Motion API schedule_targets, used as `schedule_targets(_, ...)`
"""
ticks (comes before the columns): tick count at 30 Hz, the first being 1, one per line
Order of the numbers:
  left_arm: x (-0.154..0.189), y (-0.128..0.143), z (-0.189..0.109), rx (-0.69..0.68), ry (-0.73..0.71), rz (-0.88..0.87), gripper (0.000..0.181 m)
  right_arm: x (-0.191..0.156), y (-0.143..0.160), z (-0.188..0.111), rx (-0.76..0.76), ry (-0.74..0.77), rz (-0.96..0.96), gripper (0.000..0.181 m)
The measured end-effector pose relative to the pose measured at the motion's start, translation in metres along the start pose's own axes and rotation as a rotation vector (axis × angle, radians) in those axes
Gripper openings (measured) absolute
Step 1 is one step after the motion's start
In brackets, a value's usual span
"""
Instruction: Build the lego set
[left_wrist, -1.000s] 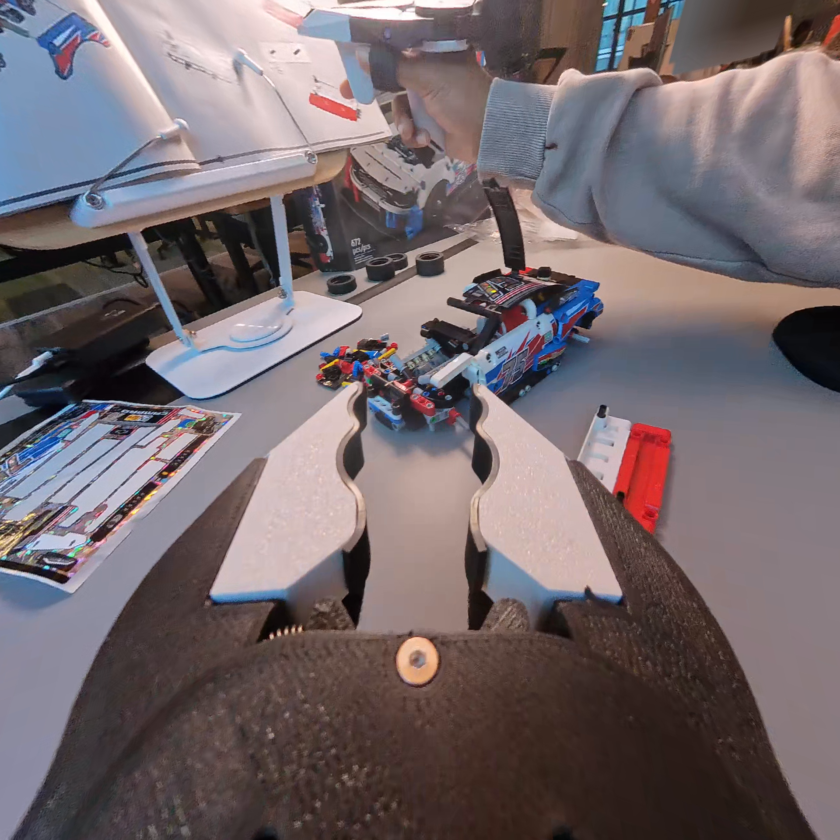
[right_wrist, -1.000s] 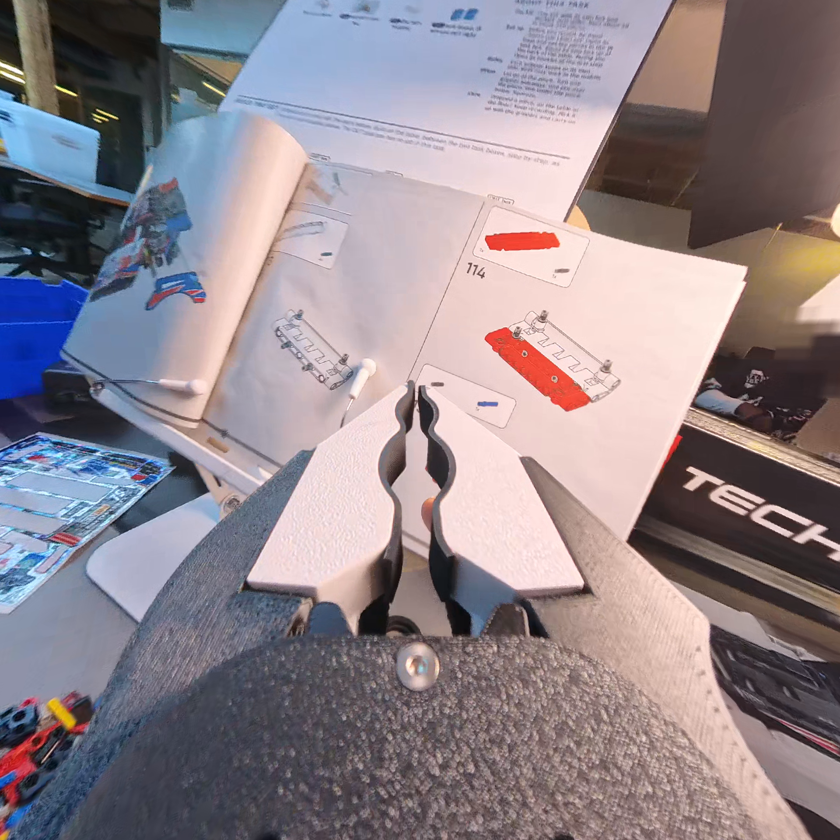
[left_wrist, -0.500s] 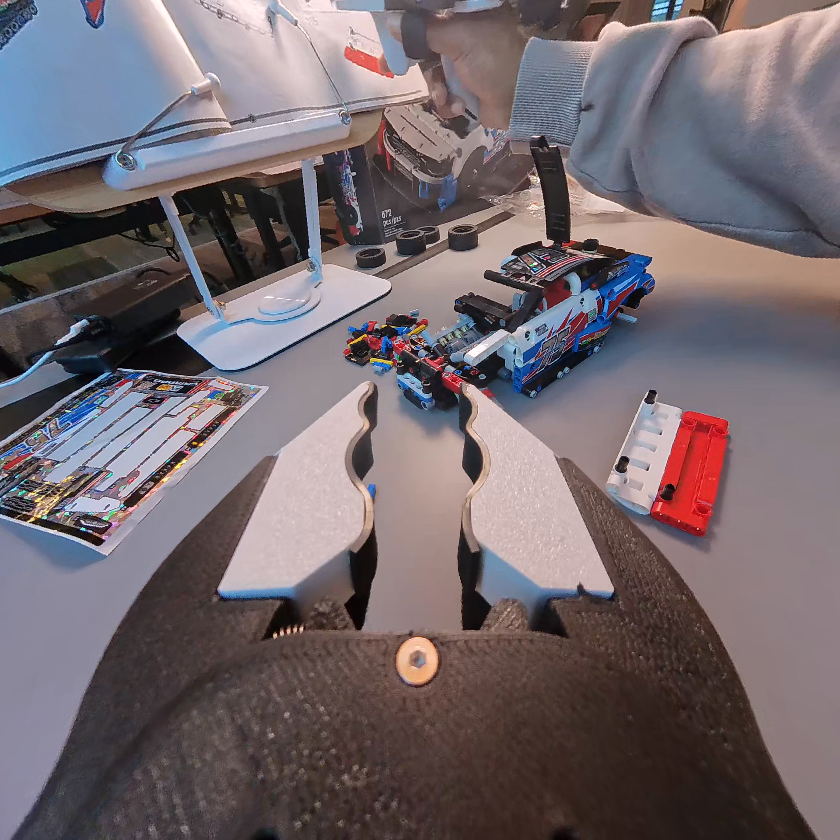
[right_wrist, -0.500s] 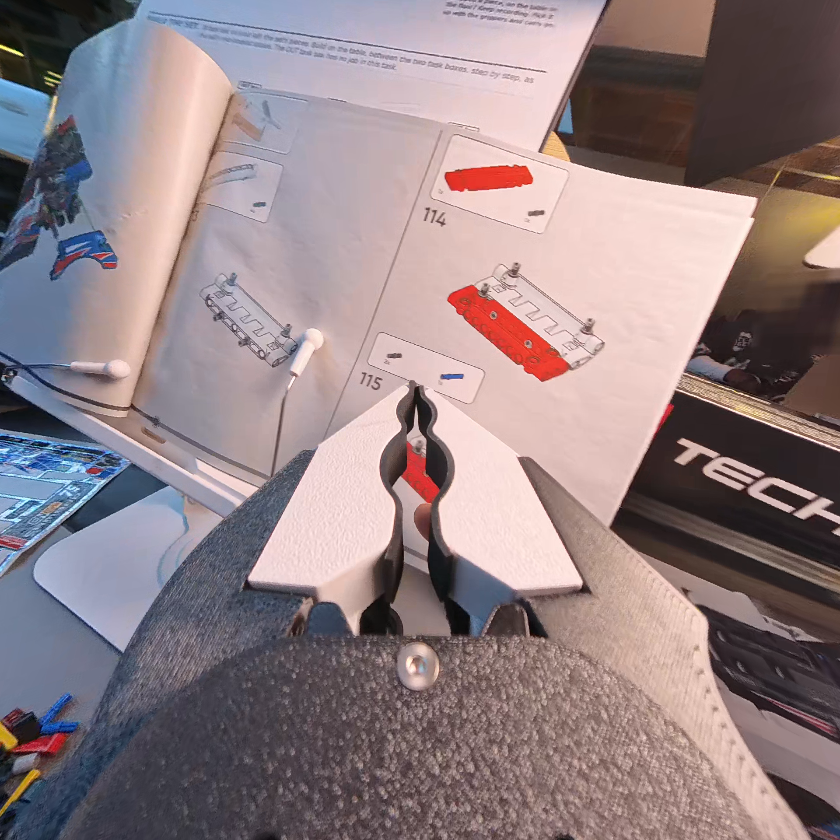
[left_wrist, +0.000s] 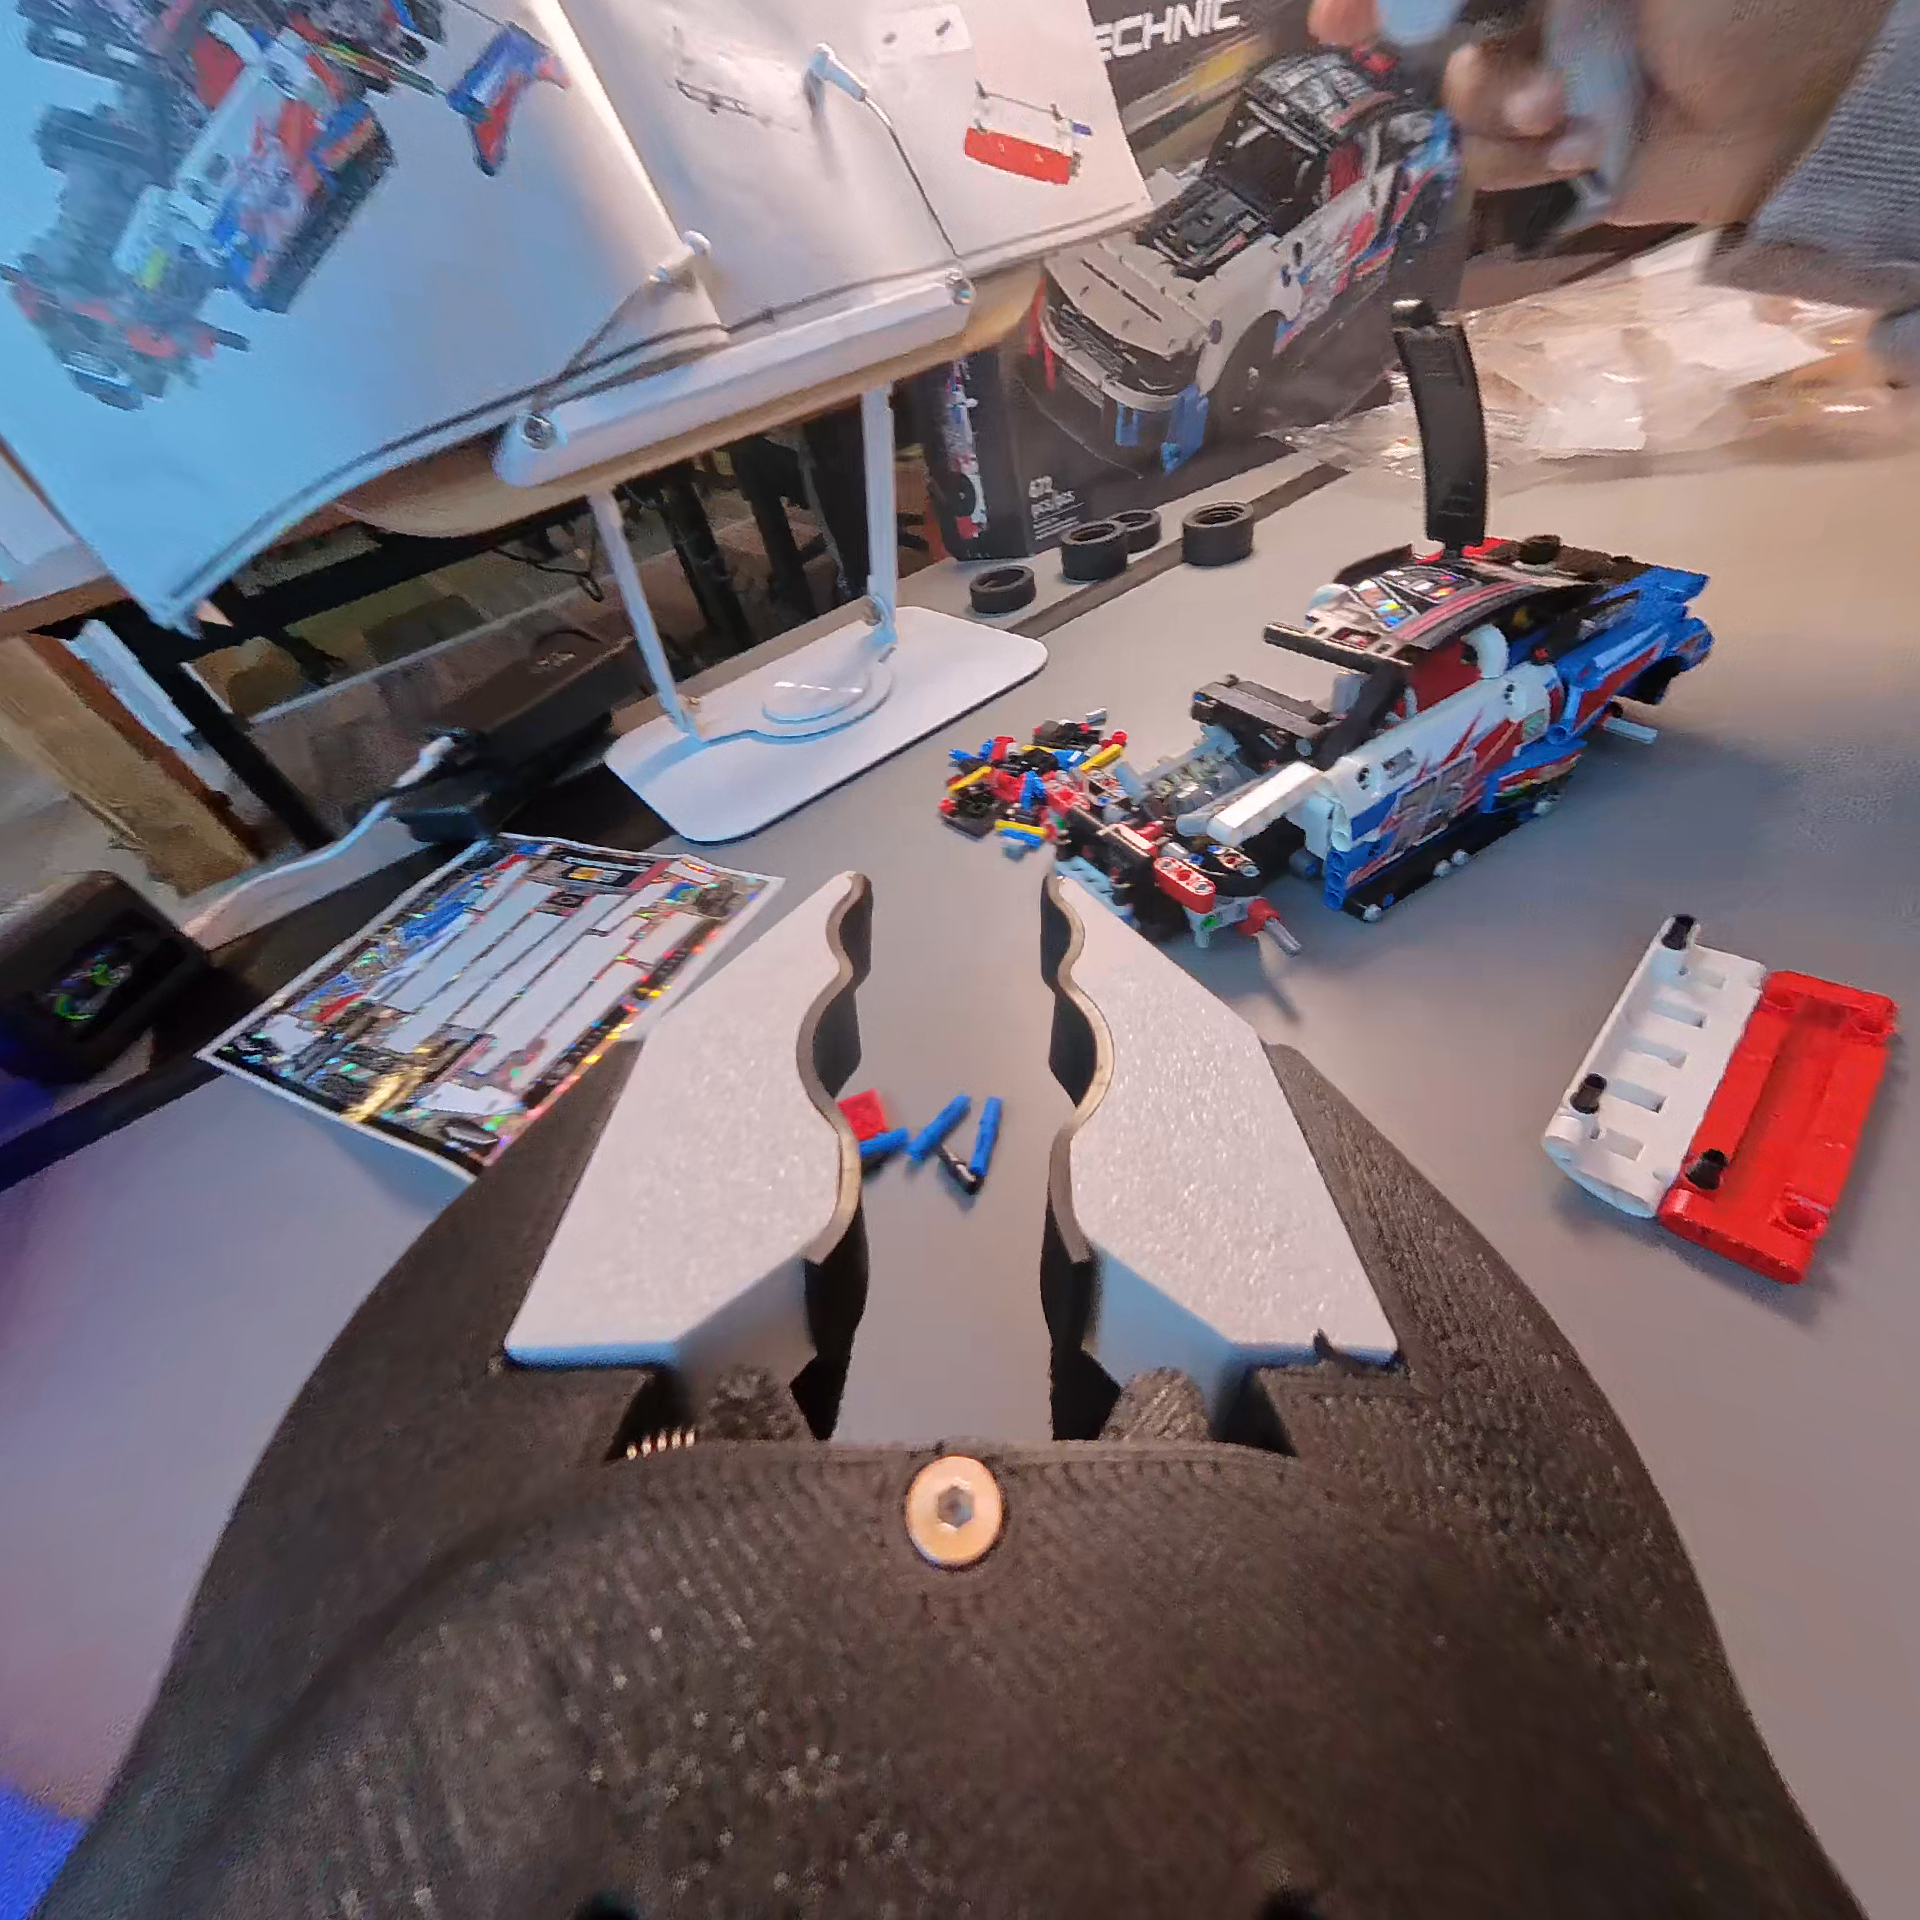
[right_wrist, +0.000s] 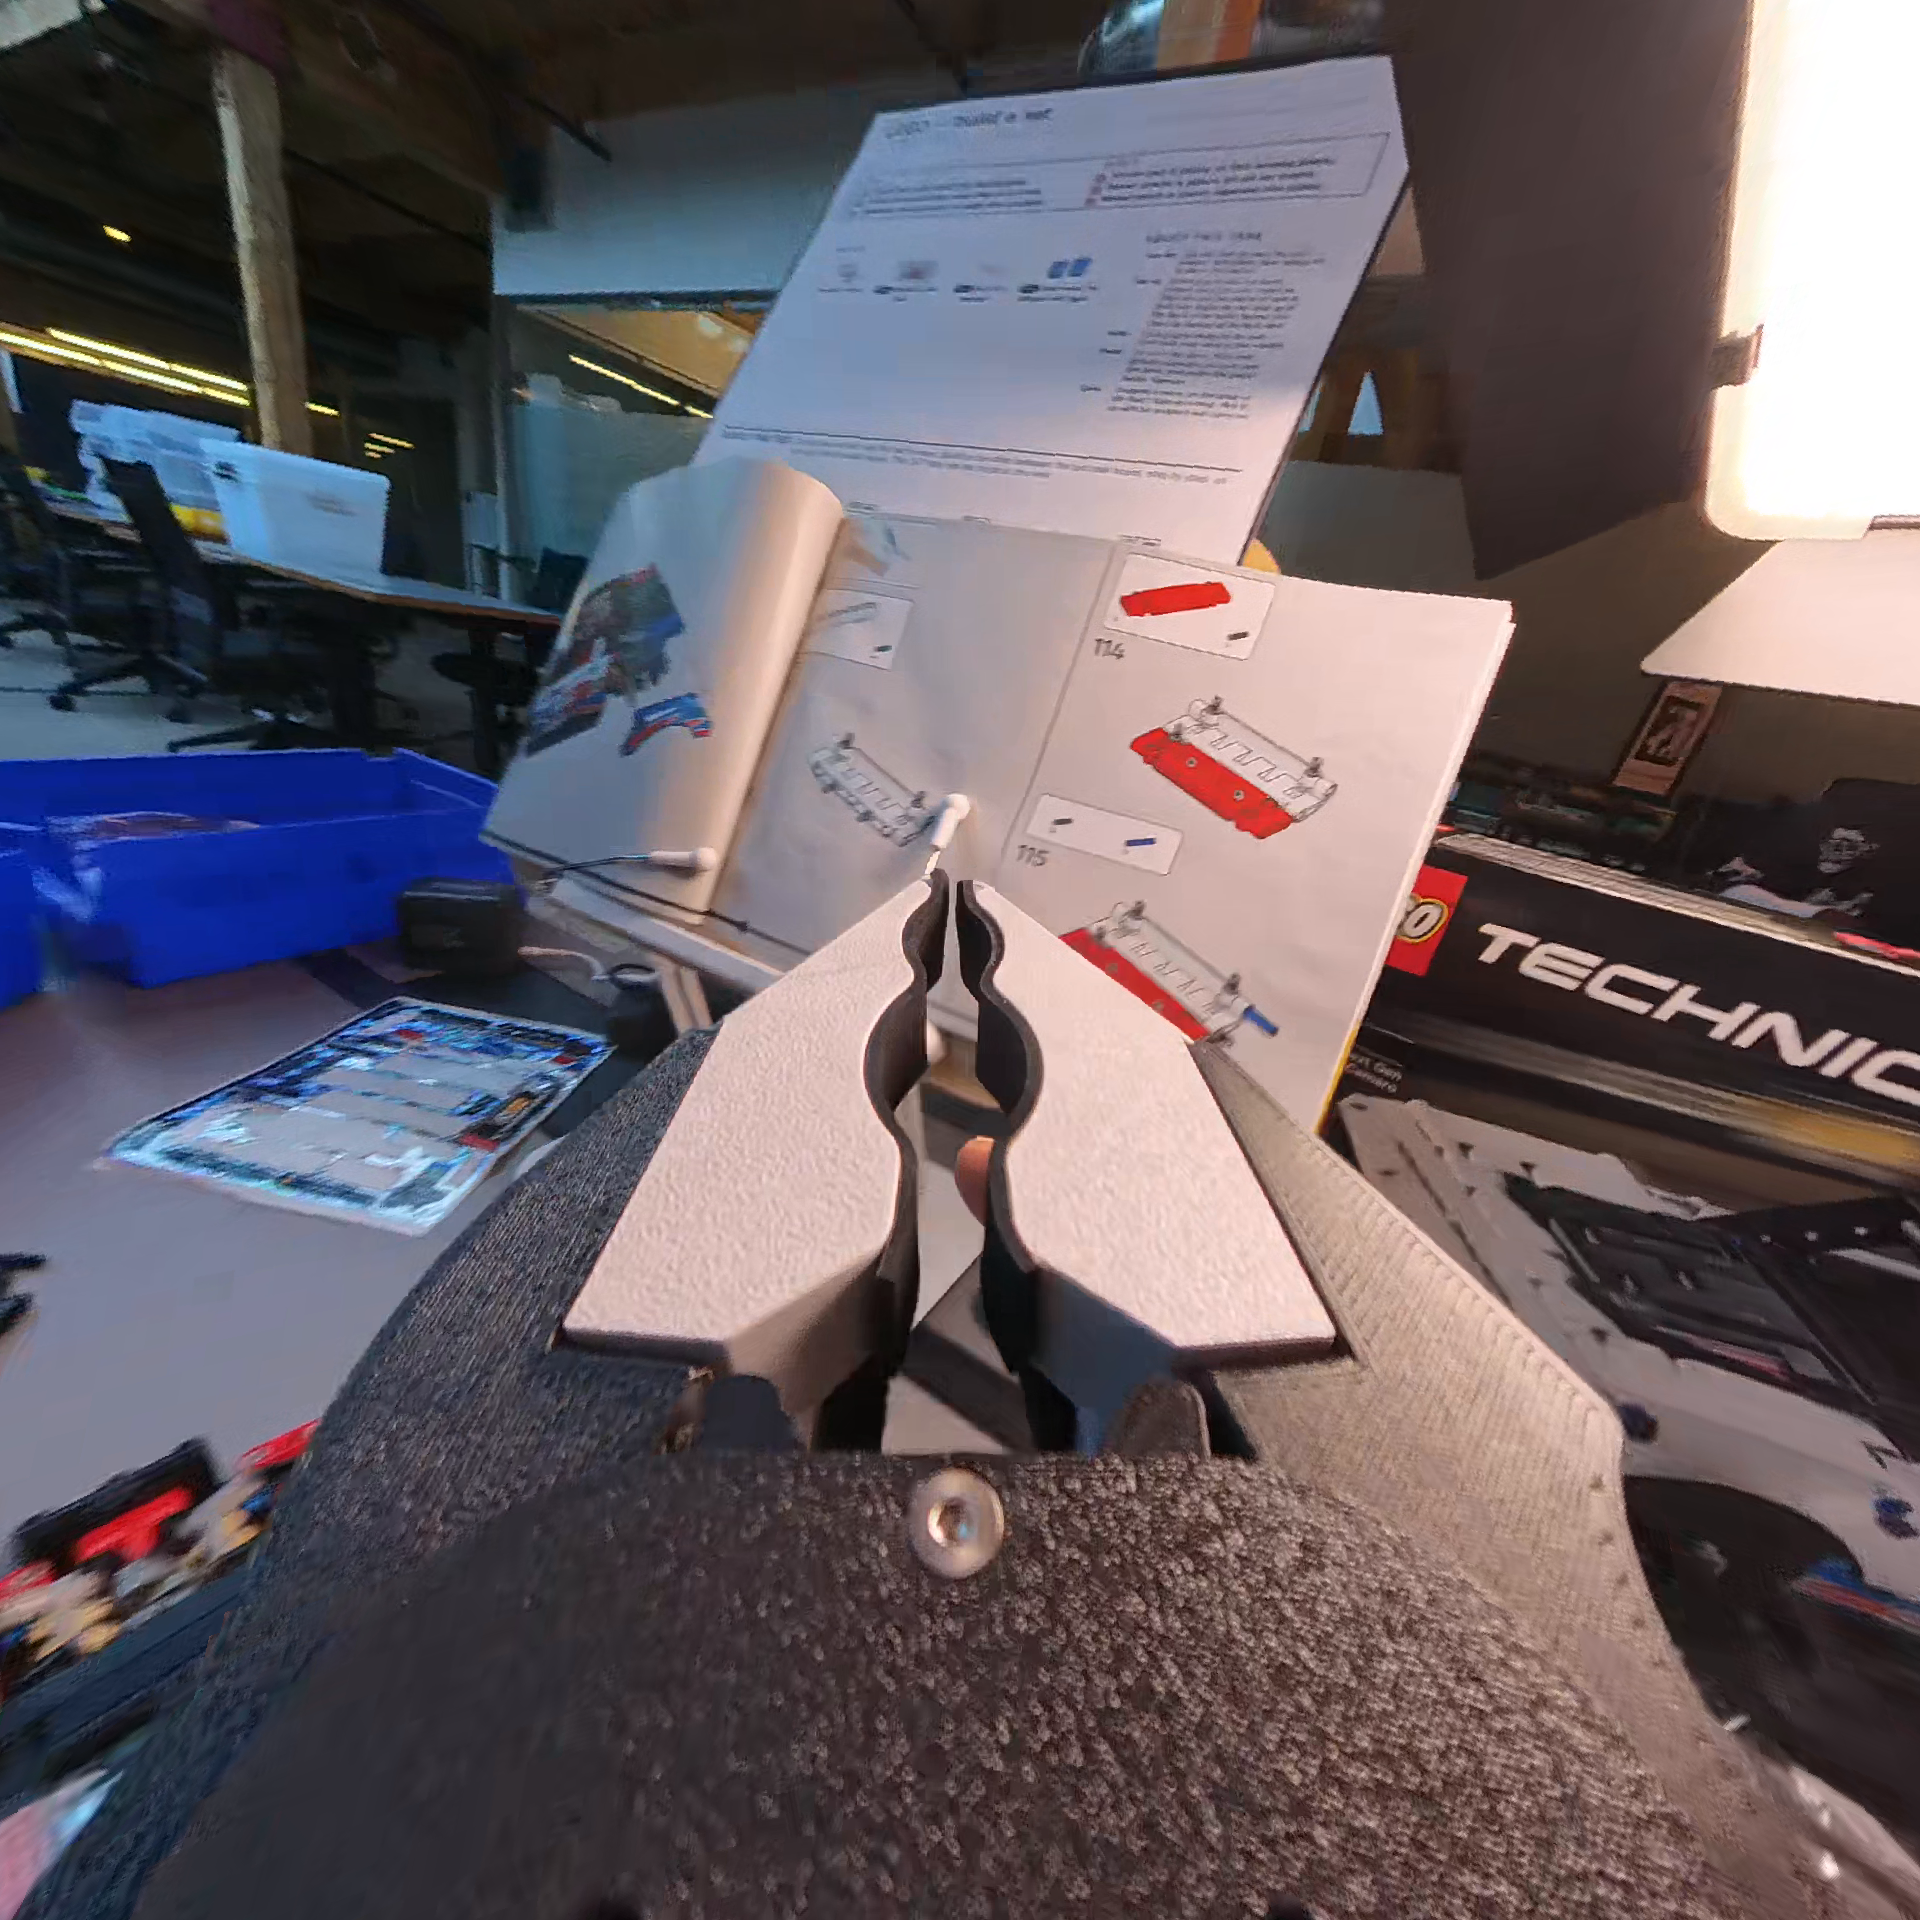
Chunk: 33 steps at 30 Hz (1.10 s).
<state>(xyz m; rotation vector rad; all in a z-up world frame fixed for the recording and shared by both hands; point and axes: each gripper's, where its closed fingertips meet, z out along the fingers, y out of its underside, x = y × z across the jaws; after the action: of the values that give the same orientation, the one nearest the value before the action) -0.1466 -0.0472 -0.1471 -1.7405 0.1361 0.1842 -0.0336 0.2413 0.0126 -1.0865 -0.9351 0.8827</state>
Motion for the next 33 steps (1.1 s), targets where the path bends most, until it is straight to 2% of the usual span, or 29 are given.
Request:
schedule_targets(1, -0.009, -0.004, -0.004, 0.005, -0.033, 0.015, 0.028, -0.014, -0.001, -0.016, -0.016, -0.038, 0.031, 0.0)
schedule_targets(4, -0.041, -0.017, -0.02, -0.013, -0.153, 0.102, 0.023, -0.067, 0.006, -0.068, -0.121, -0.224, 0.222, 0.008)
schedule_targets(6, -0.058, -0.011, -0.026, -0.114, -0.174, 0.111, 0.023, -0.098, 0.018, -0.102, -0.195, -0.3, 0.328, 0.01)
schedule_targets(9, -0.067, 0.003, -0.027, -0.305, -0.09, 0.125, 0.024, -0.131, 0.038, -0.144, -0.257, -0.352, 0.383, 0.01)
schedule_targets(12, -0.067, 0.026, -0.021, -0.593, 0.081, 0.187, 0.024, -0.152, 0.05, -0.168, -0.252, -0.382, 0.37, 0.008)
schedule_targets(13, -0.068, 0.035, -0.018, -0.695, 0.145, 0.214, 0.026, -0.157, 0.052, -0.171, -0.239, -0.392, 0.359, 0.006)
schedule_targets(16, -0.071, 0.057, 0.0, -0.886, 0.333, 0.261, 0.026, -0.16, 0.057, -0.171, -0.195, -0.384, 0.358, 0.006)
schedule_targets(19, -0.071, 0.082, 0.013, -0.985, 0.49, 0.315, 0.029, -0.161, 0.063, -0.172, -0.207, -0.387, 0.36, 0.005)
schedule_targets(22, -0.081, 0.098, 0.022, -1.04, 0.523, 0.326, 0.029, -0.153, 0.07, -0.178, -0.22, -0.359, 0.32, 0.005)
schedule_targets(26, -0.083, 0.109, 0.026, -1.074, 0.564, 0.28, 0.027, -0.146, 0.073, -0.18, -0.224, -0.352, 0.368, 0.004)
schedule_targets(33, -0.081, 0.119, 0.028, -1.101, 0.591, 0.298, 0.023, -0.141, 0.074, -0.179, -0.227, -0.342, 0.365, 0.004)
